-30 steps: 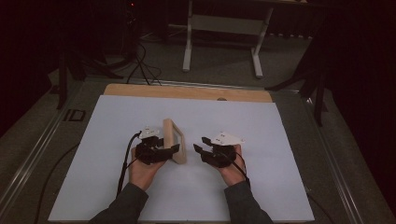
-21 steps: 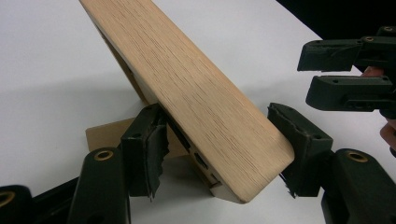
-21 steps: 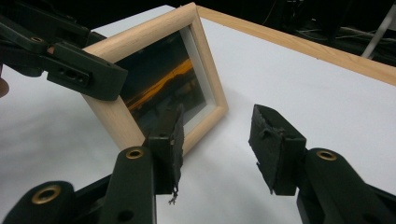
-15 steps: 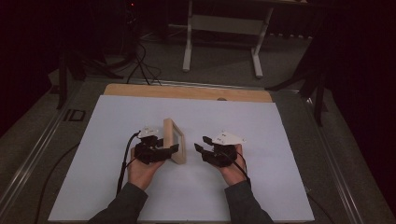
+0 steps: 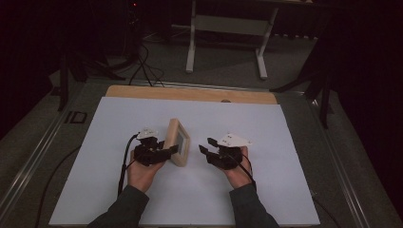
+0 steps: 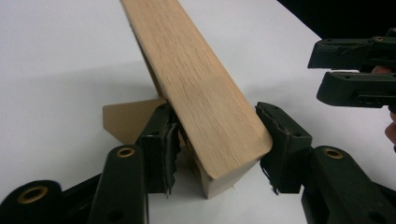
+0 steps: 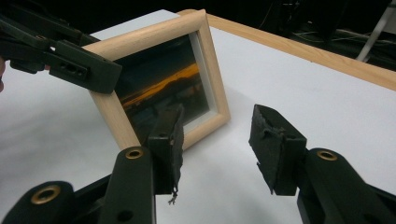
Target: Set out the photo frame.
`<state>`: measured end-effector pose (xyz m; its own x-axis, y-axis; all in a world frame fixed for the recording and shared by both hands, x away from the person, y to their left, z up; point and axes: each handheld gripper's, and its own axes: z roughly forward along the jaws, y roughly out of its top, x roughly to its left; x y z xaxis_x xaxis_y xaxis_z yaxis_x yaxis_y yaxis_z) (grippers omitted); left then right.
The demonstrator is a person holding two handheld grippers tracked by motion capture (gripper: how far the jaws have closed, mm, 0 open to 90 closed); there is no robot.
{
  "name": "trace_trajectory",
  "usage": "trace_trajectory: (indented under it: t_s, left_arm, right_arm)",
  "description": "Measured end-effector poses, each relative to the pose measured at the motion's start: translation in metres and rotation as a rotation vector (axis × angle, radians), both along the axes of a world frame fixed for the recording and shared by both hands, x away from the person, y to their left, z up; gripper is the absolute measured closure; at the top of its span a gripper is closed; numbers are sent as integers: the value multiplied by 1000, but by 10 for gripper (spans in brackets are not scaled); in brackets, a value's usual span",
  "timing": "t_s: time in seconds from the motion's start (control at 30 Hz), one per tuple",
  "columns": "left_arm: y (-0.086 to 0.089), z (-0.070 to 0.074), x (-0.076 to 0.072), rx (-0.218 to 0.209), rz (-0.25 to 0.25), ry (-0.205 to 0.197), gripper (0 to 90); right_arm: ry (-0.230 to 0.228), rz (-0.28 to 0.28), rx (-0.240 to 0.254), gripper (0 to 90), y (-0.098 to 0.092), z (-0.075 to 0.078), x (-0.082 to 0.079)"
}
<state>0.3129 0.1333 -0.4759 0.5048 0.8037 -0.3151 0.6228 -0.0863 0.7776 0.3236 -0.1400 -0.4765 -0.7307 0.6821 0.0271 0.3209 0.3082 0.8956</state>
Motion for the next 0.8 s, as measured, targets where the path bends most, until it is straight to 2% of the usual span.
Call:
trace_trajectory:
  t_s: [0.27,0.8]
  left_arm:
    - [1,0,0,-14,-4,8,563]
    - [-8,1,-6,17,-55,-34,601]
  right_arm:
    - [-9,-8,1,538,-2,2,0]
    - [-27,-24,22,538,-8,9,-1]
